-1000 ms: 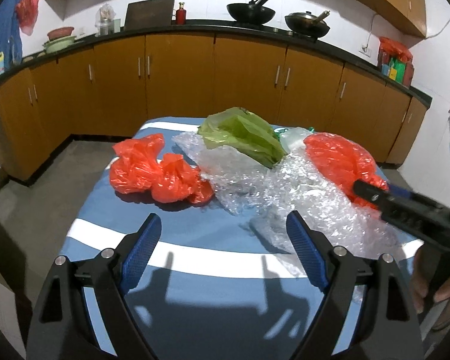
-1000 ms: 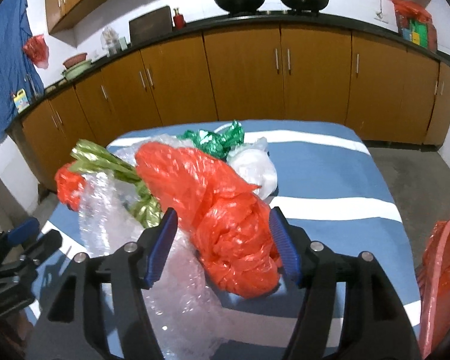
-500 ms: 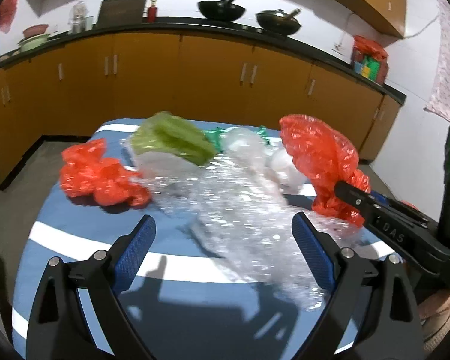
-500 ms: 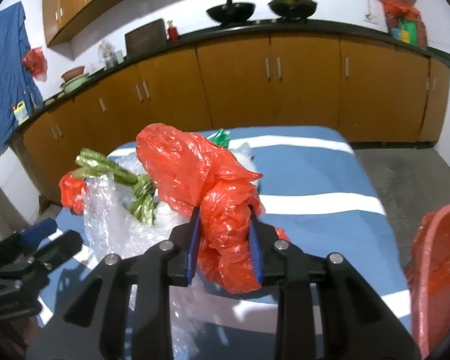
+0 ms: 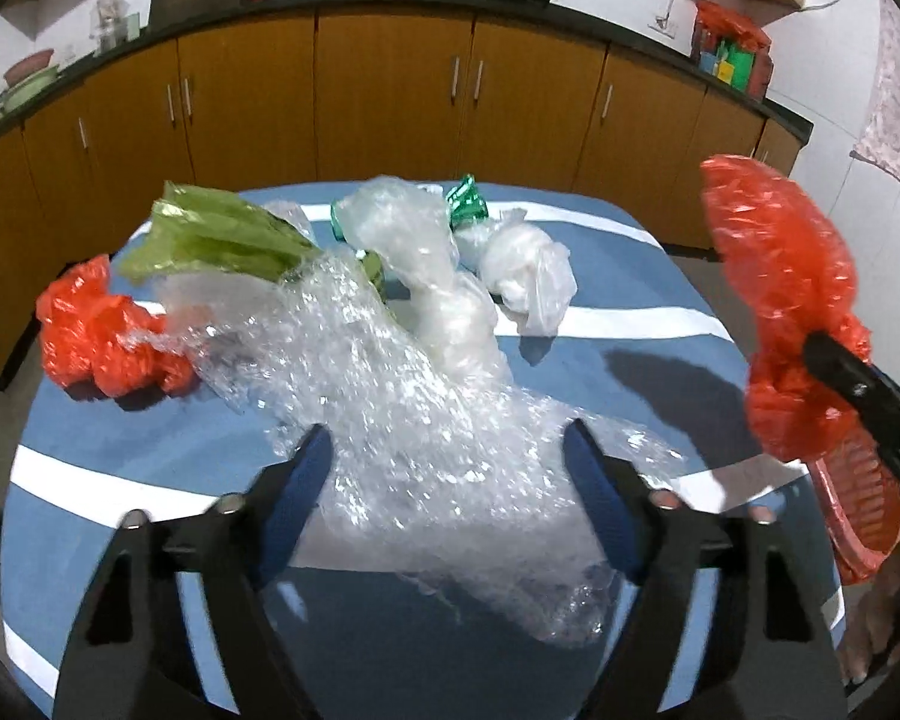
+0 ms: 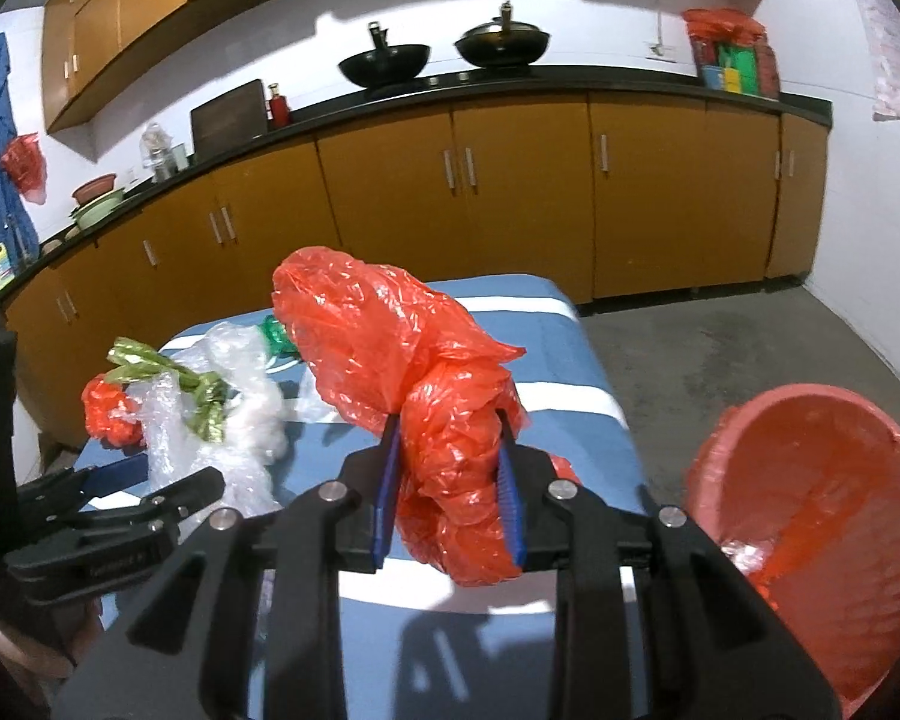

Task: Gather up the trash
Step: 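Grasp the bubble wrap with the left gripper while the right gripper carries the red bag to the wastebasket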

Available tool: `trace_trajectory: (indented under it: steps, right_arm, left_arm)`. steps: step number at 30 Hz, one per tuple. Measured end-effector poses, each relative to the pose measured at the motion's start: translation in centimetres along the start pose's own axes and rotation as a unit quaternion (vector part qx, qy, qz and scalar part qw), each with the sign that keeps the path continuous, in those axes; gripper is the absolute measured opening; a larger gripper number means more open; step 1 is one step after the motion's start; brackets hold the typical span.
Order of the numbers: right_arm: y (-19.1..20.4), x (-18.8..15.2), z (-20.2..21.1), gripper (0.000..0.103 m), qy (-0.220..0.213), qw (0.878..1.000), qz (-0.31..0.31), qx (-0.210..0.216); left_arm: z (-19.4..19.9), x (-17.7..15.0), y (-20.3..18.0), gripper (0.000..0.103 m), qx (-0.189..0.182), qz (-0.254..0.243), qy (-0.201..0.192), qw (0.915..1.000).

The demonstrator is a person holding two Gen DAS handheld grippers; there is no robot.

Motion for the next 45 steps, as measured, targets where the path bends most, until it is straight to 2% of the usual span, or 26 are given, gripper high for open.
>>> trace_trajectory:
  steps: [1,4,7,10,19,29,45]
  right_arm:
    - [-0.3,-0.1,0.1,0.029,0.000,1.000,-0.002,-0.001]
    - [-1.0,-0.3,0.5,0.029,-0.002,1.000,-0.006,-0.004]
    - [-1.3,-0.5,1.0,0.029,-0.004,1.000,-0.005,-0.008]
    - [-1.6,-0.7,1.7,0.029,-0.009,1.000,-0.005,-0.011]
    - [-2.8,-0.9,4.4,0.029,-0.030,0.999,-0.017,-0.016]
    - [-6.4,-0.9,7.8,0.029,-0.055,0.997,-0.045,-0.037]
    - [-18.7,-3.3,12.7,0.029,-0.074,0.981,-0.133,-0.124]
  left_arm:
    - [-0.1,-0.1,0.0,0.058,-0.004,0.000,0.002,1.0000]
    - [-0.1,-0.2,0.0,0.044,-0.013,0.000,-0.001,0.9999]
    - [0.3,-0.3,0.1,0.034,-0.020,0.001,-0.008,0.9998]
    - [1.2,-0.1,0.3,0.028,-0.025,0.002,-0.018,0.9995]
    - [4.6,0.7,-1.2,0.025,-0.033,-0.010,-0.054,0.9979]
    - [7.8,2.5,-7.0,0.025,-0.057,-0.053,-0.098,0.9922]
    - [7.5,3.3,-20.2,0.025,-0.123,-0.140,-0.113,0.9760]
Point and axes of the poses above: each gripper's, at about its wrist camera, not at the fingertips, and z roughly against the way its jaws point, y to its left, x to its top, the point moved 10 cm from there along -z, roughly the way its jaws point, and after that the axes turned 14 degrees about y, right-handed, at the moved point
